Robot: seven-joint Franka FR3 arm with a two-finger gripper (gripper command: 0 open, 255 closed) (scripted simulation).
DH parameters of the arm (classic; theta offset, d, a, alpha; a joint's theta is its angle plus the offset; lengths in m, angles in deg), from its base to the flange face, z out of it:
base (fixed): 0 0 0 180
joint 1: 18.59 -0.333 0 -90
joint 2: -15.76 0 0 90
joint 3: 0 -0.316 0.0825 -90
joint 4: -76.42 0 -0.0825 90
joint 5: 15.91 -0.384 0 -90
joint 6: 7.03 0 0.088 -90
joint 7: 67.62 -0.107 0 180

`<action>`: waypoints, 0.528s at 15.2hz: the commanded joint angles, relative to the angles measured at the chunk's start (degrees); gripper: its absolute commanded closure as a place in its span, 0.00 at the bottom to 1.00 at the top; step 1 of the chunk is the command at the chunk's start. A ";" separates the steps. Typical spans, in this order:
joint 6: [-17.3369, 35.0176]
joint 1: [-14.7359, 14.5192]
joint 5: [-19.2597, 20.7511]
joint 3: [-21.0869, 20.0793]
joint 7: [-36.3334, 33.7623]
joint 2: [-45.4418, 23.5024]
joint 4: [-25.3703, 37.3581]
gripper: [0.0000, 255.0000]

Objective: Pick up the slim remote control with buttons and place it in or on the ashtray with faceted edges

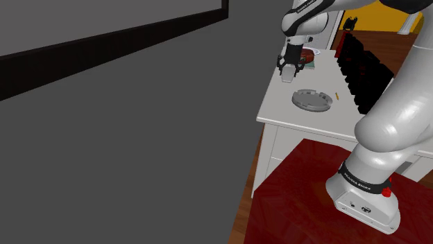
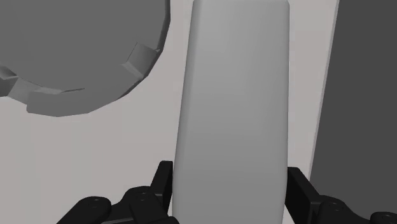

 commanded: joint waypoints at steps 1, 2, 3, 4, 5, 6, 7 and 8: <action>-1.61 -0.09 0.23 -0.04 -0.27 0.81 0.82 1.00; -2.34 -0.10 0.30 -0.04 -0.32 1.08 1.29 1.00; -2.44 -0.10 0.31 -0.04 -0.33 1.12 1.34 1.00; -1.93 0.02 0.83 0.15 -0.25 3.26 -1.27 1.00; -1.48 0.17 1.36 0.33 -0.17 5.41 -3.80 1.00; -1.11 0.35 1.92 0.51 -0.09 7.56 -6.27 1.00; -0.80 0.57 2.49 0.68 -0.02 9.71 -8.67 1.00; -0.57 0.83 3.08 0.85 0.06 11.86 -11.01 1.00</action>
